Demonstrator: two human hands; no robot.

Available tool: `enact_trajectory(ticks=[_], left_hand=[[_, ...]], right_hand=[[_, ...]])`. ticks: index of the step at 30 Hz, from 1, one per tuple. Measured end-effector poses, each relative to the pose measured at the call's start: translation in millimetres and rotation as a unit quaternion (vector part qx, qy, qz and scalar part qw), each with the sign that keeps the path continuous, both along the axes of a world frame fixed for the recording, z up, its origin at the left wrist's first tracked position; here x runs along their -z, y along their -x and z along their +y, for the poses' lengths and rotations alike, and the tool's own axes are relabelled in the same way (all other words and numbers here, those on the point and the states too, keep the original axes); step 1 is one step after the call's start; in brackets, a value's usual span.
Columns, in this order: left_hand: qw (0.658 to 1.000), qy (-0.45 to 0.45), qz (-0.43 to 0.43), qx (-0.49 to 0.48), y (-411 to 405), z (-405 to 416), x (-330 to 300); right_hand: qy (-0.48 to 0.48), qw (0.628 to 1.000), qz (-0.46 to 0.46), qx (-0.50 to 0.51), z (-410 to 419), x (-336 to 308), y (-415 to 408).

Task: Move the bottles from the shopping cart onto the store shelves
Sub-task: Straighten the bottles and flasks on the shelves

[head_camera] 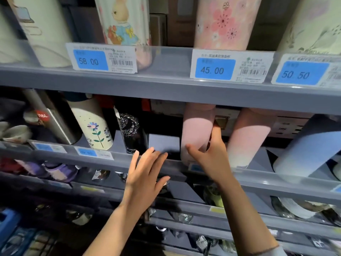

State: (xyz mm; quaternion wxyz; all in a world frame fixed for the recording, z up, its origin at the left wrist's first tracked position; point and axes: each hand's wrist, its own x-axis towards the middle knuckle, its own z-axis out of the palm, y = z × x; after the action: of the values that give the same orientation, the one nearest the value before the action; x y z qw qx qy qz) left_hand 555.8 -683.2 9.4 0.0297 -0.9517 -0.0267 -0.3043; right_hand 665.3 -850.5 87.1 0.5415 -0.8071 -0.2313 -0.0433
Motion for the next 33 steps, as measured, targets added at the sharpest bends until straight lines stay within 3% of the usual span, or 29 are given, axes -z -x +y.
enact_trajectory(ticks=[11, 20, 28, 33], left_hand=[[0.997, 0.071, 0.009, -0.005, -3.3, -4.6, -2.4], [0.994, 0.105, -0.003, 0.004, -2.0, -6.8, -3.0], [0.994, 0.110, -0.012, 0.012, -1.3, -7.7, -1.9], [0.994, 0.108, -0.012, 0.008, -0.9, -7.4, 0.1]], right_hand=[[0.033, 0.997, -0.041, 0.055, 6.4, 9.1, -0.1], [0.022, 0.999, 0.035, -0.013, -2.2, 5.0, -0.3], [0.085, 0.990, -0.032, 0.107, 16.4, 7.5, 4.3], [0.068, 0.997, 0.014, 0.039, 6.2, 4.3, 4.8]])
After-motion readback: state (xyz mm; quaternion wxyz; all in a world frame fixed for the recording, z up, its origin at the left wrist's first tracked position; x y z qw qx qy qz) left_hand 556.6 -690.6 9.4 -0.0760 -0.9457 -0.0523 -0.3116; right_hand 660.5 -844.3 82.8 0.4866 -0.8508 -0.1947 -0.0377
